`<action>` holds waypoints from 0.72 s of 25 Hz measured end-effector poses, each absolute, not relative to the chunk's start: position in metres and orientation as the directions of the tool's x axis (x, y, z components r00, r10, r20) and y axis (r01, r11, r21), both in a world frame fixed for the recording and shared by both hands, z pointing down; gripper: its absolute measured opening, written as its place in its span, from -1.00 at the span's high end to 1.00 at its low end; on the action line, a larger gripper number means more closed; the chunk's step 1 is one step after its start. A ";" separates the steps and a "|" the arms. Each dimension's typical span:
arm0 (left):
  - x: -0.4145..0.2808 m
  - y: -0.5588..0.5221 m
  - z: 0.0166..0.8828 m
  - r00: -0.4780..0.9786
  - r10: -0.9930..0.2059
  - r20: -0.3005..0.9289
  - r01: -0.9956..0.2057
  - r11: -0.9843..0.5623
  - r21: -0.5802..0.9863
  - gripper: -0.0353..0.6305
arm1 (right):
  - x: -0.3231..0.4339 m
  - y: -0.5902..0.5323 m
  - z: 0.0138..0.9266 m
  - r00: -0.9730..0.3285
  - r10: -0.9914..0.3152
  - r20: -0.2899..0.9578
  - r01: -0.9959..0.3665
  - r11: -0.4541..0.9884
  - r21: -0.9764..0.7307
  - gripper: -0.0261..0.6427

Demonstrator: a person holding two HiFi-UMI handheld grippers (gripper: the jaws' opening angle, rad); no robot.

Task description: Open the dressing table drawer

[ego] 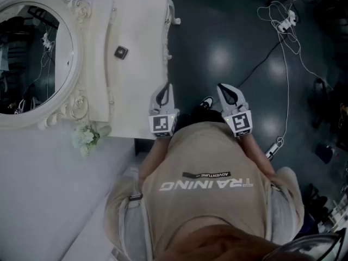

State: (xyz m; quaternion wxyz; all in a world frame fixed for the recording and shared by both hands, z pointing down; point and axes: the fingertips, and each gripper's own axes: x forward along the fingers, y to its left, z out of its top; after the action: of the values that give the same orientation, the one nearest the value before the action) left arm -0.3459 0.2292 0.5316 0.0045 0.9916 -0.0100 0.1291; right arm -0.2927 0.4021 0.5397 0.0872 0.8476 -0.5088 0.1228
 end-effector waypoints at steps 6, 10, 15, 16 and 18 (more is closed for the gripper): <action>-0.327 0.239 0.523 0.970 -0.040 0.241 -0.034 -0.999 -0.032 0.87 | -0.266 0.430 0.541 0.479 -0.823 0.305 -0.862 -0.507 -0.012 0.91; -0.314 0.242 0.516 0.966 -0.024 0.258 -0.020 -1.000 -0.022 0.87 | -0.256 0.436 0.544 0.496 -0.818 0.291 -0.855 -0.519 -0.004 0.91; -0.284 0.257 0.518 0.960 0.034 0.278 0.044 -0.999 -0.027 0.87 | -0.235 0.456 0.550 0.549 -0.785 0.286 -0.811 -0.584 -0.048 0.91; -0.277 0.259 0.522 0.958 0.042 0.284 0.053 -0.998 -0.028 0.87 | -0.230 0.461 0.553 0.563 -0.772 0.294 -0.795 -0.603 -0.061 0.91; -0.259 0.261 0.528 0.955 0.068 0.288 0.079 -0.996 -0.029 0.87 | -0.218 0.468 0.560 0.585 -0.748 0.312 -0.767 -0.636 -0.084 0.91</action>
State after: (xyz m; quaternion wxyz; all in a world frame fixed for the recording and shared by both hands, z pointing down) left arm -0.2594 0.2611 0.5282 -0.0204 0.9885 0.0372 0.1450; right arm -0.2179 0.4681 0.5601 0.0301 0.8898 -0.4258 0.1611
